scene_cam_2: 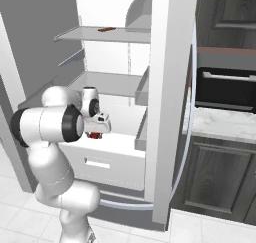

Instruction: Place the bell pepper and broccoli inside the fridge drawer. Close the drawer after placing the vegetables.

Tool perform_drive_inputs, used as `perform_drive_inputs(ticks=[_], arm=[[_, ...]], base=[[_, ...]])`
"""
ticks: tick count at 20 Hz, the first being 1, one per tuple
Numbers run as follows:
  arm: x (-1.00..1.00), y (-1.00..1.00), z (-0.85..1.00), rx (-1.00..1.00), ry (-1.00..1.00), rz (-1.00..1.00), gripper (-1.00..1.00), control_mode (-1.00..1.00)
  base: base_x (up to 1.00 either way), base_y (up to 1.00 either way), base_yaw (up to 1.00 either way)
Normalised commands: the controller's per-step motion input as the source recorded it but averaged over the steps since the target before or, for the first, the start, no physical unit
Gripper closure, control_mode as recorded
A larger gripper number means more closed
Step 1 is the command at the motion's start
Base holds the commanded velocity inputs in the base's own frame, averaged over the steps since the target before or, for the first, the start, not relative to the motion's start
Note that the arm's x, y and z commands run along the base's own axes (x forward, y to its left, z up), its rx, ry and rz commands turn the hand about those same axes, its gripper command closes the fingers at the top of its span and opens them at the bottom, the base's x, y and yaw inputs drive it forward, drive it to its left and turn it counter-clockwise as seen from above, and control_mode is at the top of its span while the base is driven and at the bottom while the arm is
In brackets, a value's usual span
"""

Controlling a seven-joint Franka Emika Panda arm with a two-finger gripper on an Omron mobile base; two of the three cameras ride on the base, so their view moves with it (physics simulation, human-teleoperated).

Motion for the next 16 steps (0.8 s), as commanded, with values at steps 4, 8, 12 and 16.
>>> perform_drive_inputs(ticks=[4, 8, 12, 16], arm=[[0.0, 0.0, -0.36, 0.0, 0.0, 0.06, 1.0, -1.0], [0.0, 0.0, -0.36, 0.0, 0.0, 0.05, 1.0, -1.0], [0.0, 0.0, -0.36, 0.0, 0.02, 0.05, 1.0, -1.0], [-0.01, 0.0, -0.41, 0.0, 0.03, 0.05, 1.0, -1.0]], base=[[0.0, 0.0, 0.0], [0.0, 0.0, 0.0], [0.0, 0.0, 0.0], [0.0, 0.0, 0.0]])
